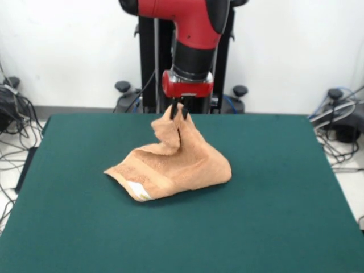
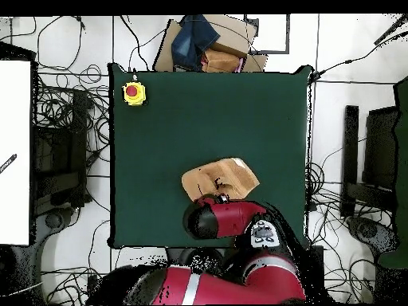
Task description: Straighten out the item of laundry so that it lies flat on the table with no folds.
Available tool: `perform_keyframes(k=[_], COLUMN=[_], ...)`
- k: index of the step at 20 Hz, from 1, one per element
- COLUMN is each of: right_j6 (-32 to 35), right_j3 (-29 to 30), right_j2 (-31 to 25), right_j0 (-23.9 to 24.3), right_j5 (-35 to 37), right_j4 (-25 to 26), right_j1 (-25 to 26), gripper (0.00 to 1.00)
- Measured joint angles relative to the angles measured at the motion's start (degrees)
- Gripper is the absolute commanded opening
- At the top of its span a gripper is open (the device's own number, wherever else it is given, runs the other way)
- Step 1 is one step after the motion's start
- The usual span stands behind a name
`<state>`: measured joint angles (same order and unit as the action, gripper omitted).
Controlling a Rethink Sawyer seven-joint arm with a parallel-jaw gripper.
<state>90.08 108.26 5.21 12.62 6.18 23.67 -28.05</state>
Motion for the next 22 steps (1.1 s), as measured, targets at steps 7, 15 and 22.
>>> perform_keyframes(k=[7,15,22], right_j6=[0.0,0.0,0.0], right_j3=[2.68,2.99,3.01], right_j2=[0.01,0.0,-1.59], right_j0=[-1.81,-4.83,-3.8], right_j5=[7.65,20.76,26.26], right_j4=[-1.72,-3.41,-4.13], right_j1=[-4.7,-10.54,-15.25], gripper=[0.0,0.0,0.0])
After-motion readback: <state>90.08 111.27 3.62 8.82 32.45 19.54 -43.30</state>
